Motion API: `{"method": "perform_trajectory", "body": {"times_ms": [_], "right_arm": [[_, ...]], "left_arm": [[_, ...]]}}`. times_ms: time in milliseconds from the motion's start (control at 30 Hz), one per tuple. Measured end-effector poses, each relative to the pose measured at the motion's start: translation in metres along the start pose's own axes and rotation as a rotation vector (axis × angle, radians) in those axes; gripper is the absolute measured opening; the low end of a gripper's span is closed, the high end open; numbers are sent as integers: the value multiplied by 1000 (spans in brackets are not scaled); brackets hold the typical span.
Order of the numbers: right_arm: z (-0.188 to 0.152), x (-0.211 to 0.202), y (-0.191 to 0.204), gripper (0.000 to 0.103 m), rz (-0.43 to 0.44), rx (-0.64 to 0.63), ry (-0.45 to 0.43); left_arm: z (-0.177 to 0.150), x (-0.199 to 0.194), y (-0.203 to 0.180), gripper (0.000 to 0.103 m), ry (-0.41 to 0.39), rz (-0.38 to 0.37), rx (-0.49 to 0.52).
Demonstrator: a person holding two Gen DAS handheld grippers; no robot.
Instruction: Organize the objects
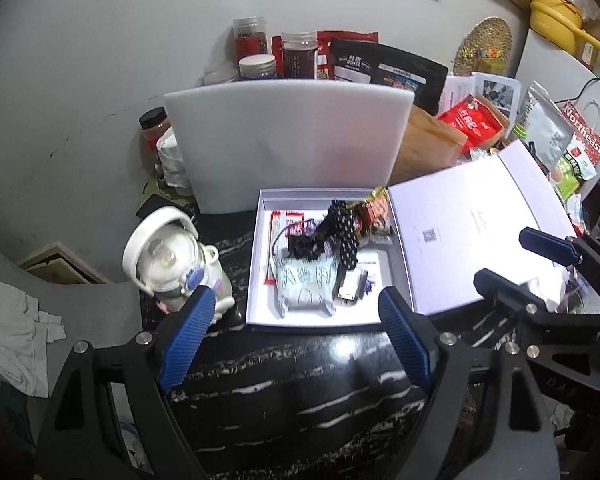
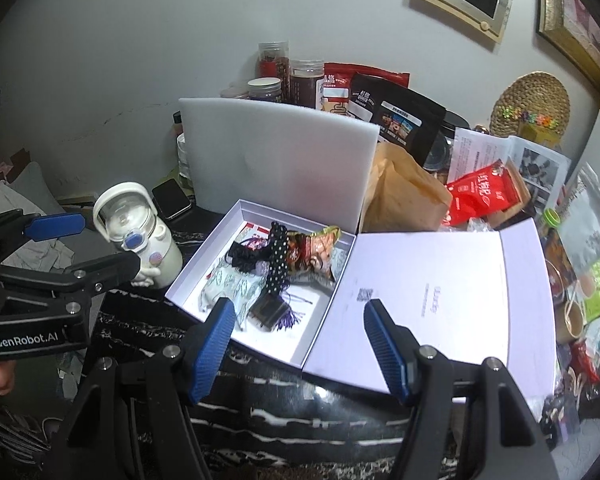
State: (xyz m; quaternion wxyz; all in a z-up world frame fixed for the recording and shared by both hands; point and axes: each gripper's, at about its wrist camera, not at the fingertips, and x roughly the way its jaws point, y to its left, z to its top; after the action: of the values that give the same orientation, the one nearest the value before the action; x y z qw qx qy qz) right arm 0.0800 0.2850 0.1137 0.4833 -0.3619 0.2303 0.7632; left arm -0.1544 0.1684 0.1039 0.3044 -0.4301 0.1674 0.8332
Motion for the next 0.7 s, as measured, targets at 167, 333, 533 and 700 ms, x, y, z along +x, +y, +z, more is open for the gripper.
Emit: {"method": "perform_trajectory", "body": {"times_ms": [167,333,533,700], "right_arm": [[-16,-17,11,74,-14,7,-2],[-36,-30,22,78,-14,26,-11],[-56,-42,35,80,-23,27,-14],[-69,-47,44,81,-19,22,-11]], "left_arm": [[-21,-14,4,83,0,-2,3],[-42,-28,9,83,-7,4,11],[-63,-40,15,83,-14,23,21],[-76,-47,19,83,-14,26,9]]}}
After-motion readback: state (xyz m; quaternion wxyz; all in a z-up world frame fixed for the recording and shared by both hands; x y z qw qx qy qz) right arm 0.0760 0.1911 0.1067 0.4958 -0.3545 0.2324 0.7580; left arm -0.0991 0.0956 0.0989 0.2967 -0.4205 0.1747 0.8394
